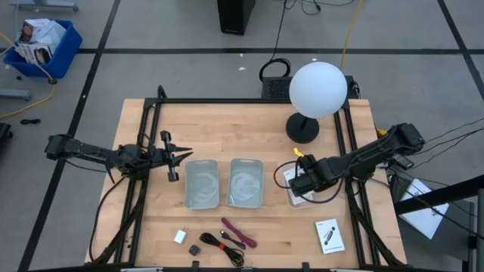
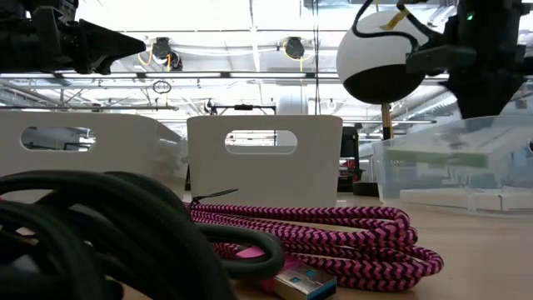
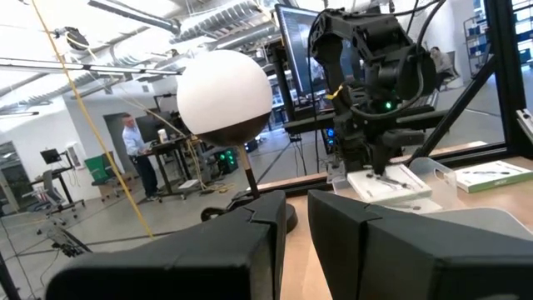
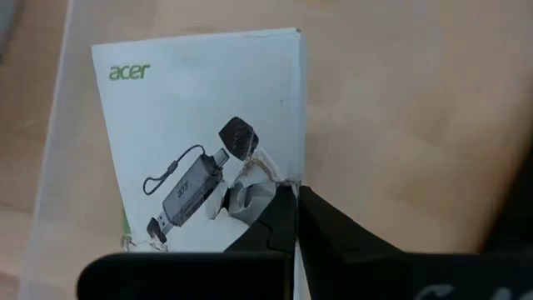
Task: Pick and place items into bin
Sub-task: Put the left white card reader box into the transparent bin, then put the white card reader box into the transparent bin
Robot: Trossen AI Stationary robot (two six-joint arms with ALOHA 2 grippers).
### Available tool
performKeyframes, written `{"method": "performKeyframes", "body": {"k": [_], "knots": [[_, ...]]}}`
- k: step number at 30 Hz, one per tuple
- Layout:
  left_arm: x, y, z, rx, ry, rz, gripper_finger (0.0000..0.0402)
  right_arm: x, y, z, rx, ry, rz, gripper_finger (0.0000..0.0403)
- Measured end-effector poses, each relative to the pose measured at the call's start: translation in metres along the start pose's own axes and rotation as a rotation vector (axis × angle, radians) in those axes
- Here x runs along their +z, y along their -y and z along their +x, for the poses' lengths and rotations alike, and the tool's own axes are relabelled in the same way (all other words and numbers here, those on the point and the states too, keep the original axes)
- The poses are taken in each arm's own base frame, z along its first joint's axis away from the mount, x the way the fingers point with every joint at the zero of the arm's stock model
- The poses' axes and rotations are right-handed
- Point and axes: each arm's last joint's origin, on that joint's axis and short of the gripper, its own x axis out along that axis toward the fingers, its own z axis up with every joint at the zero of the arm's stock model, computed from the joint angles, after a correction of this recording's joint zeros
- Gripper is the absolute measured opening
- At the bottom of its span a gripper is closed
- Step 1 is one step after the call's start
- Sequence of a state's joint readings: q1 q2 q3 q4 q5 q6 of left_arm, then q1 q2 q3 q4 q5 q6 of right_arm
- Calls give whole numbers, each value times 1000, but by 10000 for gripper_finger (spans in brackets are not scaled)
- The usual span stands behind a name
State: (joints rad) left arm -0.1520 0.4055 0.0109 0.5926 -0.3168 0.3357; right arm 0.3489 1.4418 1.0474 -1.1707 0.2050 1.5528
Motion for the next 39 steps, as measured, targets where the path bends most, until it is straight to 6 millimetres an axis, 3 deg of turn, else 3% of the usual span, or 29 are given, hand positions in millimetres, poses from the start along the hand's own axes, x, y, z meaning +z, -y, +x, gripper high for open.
{"method": "performKeyframes", "body": {"k": [7,29,39], "knots": [[0,0,0,0,0,0,63,-2,1,9,8,-32,0,0],[0,0,0,0,0,1,63,-4,-2,13,-1,-78,20,1],[0,0,0,0,0,1,63,-5,-2,13,-6,-77,13,53]]}}
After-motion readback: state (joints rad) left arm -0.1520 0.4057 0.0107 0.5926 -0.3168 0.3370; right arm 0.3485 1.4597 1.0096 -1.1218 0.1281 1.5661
